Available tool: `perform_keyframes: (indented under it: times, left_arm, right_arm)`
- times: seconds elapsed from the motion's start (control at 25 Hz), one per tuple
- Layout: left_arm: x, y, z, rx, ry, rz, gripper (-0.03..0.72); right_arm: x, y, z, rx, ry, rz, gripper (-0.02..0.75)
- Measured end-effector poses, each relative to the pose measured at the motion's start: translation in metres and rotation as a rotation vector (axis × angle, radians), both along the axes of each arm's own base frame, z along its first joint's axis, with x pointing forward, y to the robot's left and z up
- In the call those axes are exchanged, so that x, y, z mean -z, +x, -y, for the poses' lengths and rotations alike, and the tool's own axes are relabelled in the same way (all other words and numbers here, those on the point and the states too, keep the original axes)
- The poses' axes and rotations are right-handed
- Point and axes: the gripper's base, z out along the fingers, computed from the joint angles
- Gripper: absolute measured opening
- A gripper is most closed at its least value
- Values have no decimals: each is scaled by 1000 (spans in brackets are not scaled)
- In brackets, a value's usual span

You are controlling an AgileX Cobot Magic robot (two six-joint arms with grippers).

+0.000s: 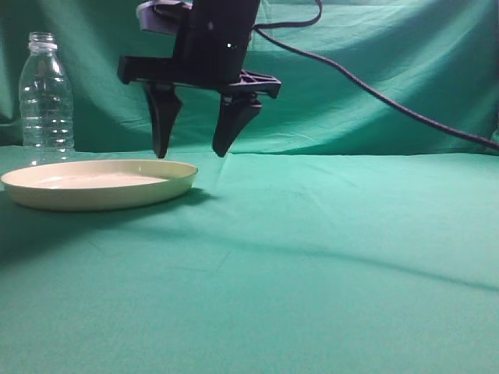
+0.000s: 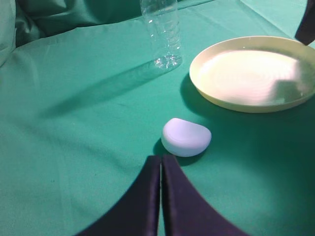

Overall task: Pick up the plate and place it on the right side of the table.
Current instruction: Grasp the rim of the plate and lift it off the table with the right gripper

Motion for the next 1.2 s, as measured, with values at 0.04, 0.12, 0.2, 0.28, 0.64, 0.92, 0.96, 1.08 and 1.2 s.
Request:
perform_keyframes:
  times: [0.04, 0.12, 0.2, 0.28, 0.64, 0.92, 0.96, 1.08, 1.2]
  left_arm:
    - [0, 0, 0, 0, 0, 0, 0]
    - [0, 0, 0, 0, 0, 0, 0]
    - [0, 0, 0, 0, 0, 0, 0]
    - [0, 0, 0, 0, 0, 0, 0]
    - [0, 0, 0, 0, 0, 0, 0]
    - [0, 0, 0, 0, 0, 0, 0]
    - [0, 0, 0, 0, 0, 0, 0]
    - [0, 0, 0, 0, 0, 0, 0]
    - [0, 0, 0, 0, 0, 0, 0]
  right_arm:
    - [3, 1, -1, 0, 4, 6, 454]
    - [9, 4, -3, 0, 13, 17, 493]
    - [17, 7, -5, 1, 15, 19, 493]
    - [24, 8, -7, 0, 10, 17, 519]
    - [38, 12, -7, -8, -14, 24, 187]
    - [32, 15, -5, 57, -48, 52, 71]
    - [29, 17, -3, 61, -76, 59, 0]
    - [15, 19, 6, 59, -192, 73, 0]
    - [-3, 16, 17, 63, -291, 88, 0]
